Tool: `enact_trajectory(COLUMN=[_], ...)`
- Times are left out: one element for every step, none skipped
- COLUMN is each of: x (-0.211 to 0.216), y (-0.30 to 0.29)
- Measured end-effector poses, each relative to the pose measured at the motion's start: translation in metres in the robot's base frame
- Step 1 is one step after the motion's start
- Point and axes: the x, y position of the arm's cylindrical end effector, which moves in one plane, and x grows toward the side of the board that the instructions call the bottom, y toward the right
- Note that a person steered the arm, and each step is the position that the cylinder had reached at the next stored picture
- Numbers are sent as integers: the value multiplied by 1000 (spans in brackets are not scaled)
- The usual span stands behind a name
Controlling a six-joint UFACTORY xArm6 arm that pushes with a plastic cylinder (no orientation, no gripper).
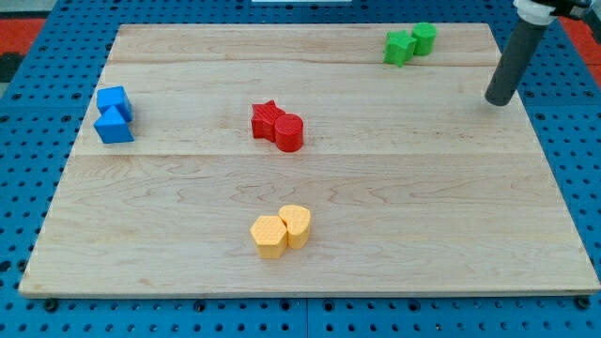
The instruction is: Push the green circle and green star down a bit
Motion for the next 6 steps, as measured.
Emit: enact_trajectory(x=[-18, -45, -99, -145, -157, -144], y=[12, 24, 60, 61, 26, -90])
